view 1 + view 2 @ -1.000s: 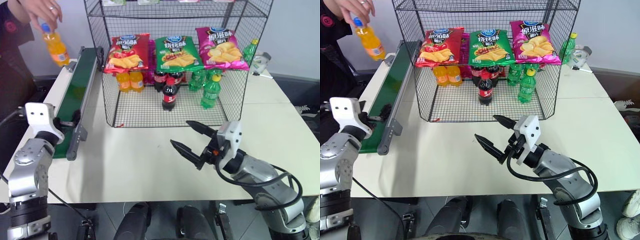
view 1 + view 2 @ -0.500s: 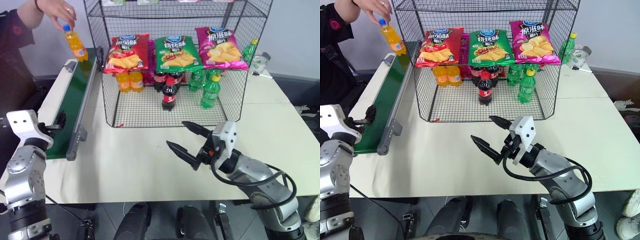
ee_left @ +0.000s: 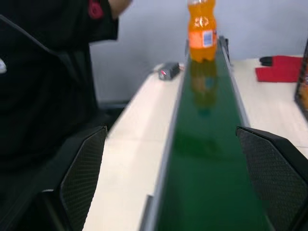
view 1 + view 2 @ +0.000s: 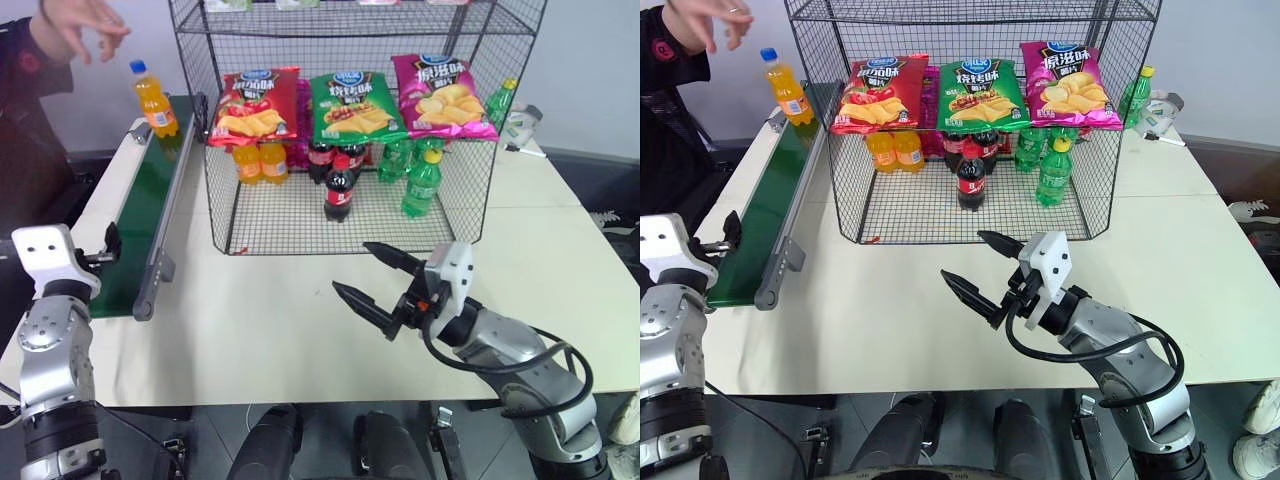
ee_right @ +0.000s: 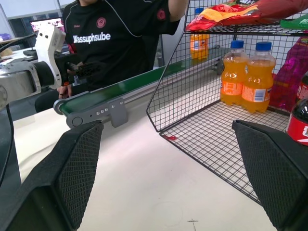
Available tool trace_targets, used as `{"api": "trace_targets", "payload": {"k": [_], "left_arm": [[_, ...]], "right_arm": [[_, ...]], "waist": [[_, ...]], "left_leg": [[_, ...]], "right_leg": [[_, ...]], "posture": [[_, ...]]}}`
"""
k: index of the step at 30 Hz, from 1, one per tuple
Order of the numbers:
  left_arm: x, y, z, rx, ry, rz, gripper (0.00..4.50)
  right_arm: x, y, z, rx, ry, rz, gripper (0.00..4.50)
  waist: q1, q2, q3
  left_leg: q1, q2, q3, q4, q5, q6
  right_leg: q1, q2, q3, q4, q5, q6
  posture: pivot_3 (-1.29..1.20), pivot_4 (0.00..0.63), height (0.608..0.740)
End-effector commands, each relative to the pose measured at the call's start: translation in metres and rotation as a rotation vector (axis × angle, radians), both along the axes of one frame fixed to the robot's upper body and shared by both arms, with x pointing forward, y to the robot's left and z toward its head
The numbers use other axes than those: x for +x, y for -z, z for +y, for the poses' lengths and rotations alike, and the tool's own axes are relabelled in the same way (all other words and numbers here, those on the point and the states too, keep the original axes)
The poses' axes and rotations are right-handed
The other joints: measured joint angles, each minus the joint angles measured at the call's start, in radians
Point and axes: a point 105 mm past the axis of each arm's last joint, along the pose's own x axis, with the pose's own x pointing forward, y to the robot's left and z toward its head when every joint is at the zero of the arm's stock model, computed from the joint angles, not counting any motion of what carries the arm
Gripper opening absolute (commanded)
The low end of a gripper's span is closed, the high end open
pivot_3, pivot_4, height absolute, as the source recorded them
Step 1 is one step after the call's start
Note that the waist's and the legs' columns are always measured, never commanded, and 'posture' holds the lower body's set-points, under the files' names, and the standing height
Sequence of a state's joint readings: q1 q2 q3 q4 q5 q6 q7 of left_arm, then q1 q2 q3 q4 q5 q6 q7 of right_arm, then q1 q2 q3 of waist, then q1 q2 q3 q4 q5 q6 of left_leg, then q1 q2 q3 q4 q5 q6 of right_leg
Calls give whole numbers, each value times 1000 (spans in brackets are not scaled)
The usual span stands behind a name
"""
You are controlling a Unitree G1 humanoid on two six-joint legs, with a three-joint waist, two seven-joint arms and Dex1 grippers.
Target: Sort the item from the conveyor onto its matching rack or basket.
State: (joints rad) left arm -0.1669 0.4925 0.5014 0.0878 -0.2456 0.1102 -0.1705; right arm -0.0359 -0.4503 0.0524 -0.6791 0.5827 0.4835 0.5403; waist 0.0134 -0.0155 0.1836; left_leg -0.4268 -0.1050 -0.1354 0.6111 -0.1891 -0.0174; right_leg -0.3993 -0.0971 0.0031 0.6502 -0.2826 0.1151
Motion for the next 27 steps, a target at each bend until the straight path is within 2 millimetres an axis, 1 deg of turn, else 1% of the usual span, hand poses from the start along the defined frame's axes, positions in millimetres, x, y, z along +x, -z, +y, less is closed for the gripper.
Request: {"api": "trace_targets", "payload": {"k": [1,5,10,14,27], "left_arm": [[1,-9,-1,-10,30,-30,4454],[-2,-12,-6,-41,84,-66,4454],[-4,-18,-4,-48,87,-111,4454],[-5,-20,-7,-45,107,-125,4454],[-5,-19,-10,-60,109,-131,4454]], "right_arm": [[-5,-9,1,20,-12,-44,4500],[-6,-10,1,19,-14,-48,4500],[-6,-11,2,18,-13,-49,4500],[-6,-11,3,18,-13,-48,4500],[-3,-7,2,18,-13,-41,4500]], "waist": [[-1,0,0],[-1,0,0],[-1,0,0],[-1,0,0],[-1,0,0]], "left_leg": [[0,0,0,0,0,0],[0,0,0,0,0,0],[0,0,0,0,0,0],[0,0,0,0,0,0],[0,0,0,0,0,0]], "right_leg": [[0,0,0,0,0,0],[0,0,0,0,0,0],[0,0,0,0,0,0],[0,0,0,0,0,0],[0,0,0,0,0,0]], "posture": [[0,150,740],[0,150,740],[0,150,740],[0,150,740],[0,150,740]]}}
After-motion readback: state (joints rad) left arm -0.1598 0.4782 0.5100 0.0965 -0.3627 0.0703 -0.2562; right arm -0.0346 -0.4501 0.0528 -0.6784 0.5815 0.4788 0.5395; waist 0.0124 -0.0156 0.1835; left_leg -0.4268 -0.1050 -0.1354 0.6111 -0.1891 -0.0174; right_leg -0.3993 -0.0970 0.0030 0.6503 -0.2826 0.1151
